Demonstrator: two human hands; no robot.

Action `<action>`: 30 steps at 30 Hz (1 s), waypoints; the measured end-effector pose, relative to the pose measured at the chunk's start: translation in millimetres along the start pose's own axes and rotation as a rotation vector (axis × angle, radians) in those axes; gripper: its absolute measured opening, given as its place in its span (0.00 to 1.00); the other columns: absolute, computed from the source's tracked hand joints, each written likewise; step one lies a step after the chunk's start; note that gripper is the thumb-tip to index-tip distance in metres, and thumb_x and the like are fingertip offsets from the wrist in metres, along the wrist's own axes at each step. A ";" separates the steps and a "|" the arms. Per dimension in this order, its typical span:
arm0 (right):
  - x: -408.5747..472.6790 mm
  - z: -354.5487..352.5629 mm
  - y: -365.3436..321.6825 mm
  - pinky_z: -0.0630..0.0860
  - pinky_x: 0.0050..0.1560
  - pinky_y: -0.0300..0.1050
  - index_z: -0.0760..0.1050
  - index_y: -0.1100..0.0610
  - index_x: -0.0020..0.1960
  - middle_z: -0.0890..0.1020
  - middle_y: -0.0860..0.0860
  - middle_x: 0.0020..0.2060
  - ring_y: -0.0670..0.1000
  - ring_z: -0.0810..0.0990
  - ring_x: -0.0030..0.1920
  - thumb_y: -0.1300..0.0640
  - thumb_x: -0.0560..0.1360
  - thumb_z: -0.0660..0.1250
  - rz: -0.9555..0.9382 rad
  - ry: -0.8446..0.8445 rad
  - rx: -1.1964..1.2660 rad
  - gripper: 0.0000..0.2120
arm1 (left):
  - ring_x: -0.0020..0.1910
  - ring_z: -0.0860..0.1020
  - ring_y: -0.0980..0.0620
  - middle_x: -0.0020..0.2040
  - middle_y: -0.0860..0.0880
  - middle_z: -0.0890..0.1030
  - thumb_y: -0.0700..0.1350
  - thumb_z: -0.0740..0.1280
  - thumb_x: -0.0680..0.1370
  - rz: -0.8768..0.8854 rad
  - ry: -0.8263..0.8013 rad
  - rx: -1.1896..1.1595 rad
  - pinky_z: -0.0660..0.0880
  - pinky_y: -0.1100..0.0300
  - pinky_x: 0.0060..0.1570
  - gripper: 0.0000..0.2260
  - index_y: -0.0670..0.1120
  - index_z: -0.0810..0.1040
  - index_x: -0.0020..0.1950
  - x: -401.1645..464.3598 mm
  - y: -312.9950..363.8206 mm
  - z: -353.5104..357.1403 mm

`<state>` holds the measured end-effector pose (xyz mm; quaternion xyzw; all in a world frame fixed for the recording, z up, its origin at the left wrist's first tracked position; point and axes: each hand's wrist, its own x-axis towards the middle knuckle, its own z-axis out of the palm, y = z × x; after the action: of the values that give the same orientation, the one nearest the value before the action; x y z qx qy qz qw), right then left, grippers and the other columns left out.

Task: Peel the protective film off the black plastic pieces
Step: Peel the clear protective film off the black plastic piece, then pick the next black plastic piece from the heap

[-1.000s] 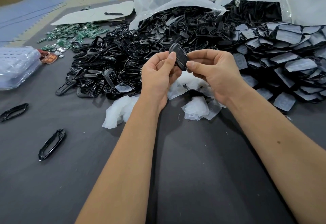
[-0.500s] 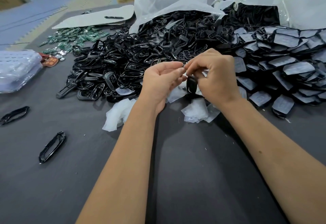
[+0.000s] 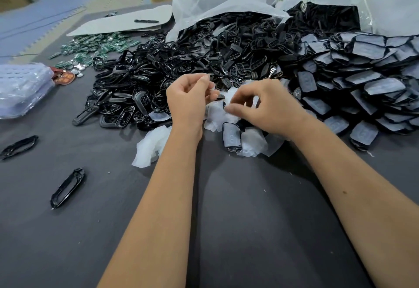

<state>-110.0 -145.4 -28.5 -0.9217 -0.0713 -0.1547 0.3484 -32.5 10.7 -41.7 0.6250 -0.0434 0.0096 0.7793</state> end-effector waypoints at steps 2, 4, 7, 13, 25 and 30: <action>0.9 1.5 -4.4 0.74 0.45 0.41 0.85 0.52 0.42 0.84 0.45 0.38 0.47 0.80 0.43 0.43 0.71 0.79 -0.038 -0.146 -0.064 0.13 | 0.33 0.81 0.49 0.37 0.45 0.83 0.35 0.68 0.81 -0.015 0.029 -0.022 0.79 0.62 0.36 0.05 0.39 0.82 0.47 1.5 -0.6 -1.5; 1.5 2.0 -5.7 0.74 0.47 0.42 0.84 0.50 0.43 0.81 0.45 0.41 0.46 0.77 0.46 0.40 0.67 0.81 -0.021 -0.256 -0.121 0.15 | 0.33 0.82 0.50 0.36 0.46 0.83 0.35 0.67 0.81 -0.025 0.039 -0.033 0.78 0.62 0.35 0.06 0.40 0.82 0.46 1.9 -1.1 -1.7; 1.8 1.3 -5.0 0.76 0.49 0.43 0.83 0.49 0.45 0.80 0.45 0.43 0.45 0.77 0.48 0.42 0.65 0.82 0.037 -0.311 -0.100 0.16 | 0.33 0.82 0.50 0.36 0.46 0.82 0.35 0.67 0.81 -0.022 0.035 -0.031 0.78 0.63 0.34 0.05 0.40 0.82 0.47 1.4 -1.1 -1.5; 3.2 3.2 1.9 0.77 0.35 0.37 0.80 0.55 0.41 0.84 0.48 0.34 0.46 0.81 0.32 0.56 0.70 0.83 0.158 -0.018 0.341 0.12 | 0.31 0.80 0.50 0.36 0.46 0.81 0.40 0.65 0.84 0.003 -0.014 0.018 0.78 0.61 0.34 0.10 0.39 0.81 0.47 -0.8 0.3 1.3; 6.3 2.5 9.5 0.75 0.29 0.38 0.78 0.59 0.49 0.84 0.50 0.35 0.48 0.82 0.32 0.59 0.77 0.76 0.464 0.374 0.928 0.07 | 0.34 0.84 0.47 0.41 0.42 0.86 0.34 0.76 0.76 0.078 -0.315 0.147 0.81 0.55 0.39 0.08 0.40 0.82 0.53 -14.3 -7.5 13.3; 6.6 3.5 7.4 0.77 0.31 0.38 0.82 0.59 0.49 0.85 0.52 0.35 0.48 0.82 0.33 0.63 0.81 0.70 0.466 0.380 0.927 0.04 | 0.31 0.83 0.52 0.36 0.47 0.85 0.35 0.75 0.77 0.039 -0.260 0.106 0.80 0.61 0.36 0.03 0.40 0.84 0.50 -12.7 -7.4 12.0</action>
<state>-101.2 -148.5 -33.4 -0.6192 0.1383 -0.1896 0.7494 -45.2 -2.1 -47.4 0.6602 -0.1553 -0.0541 0.7329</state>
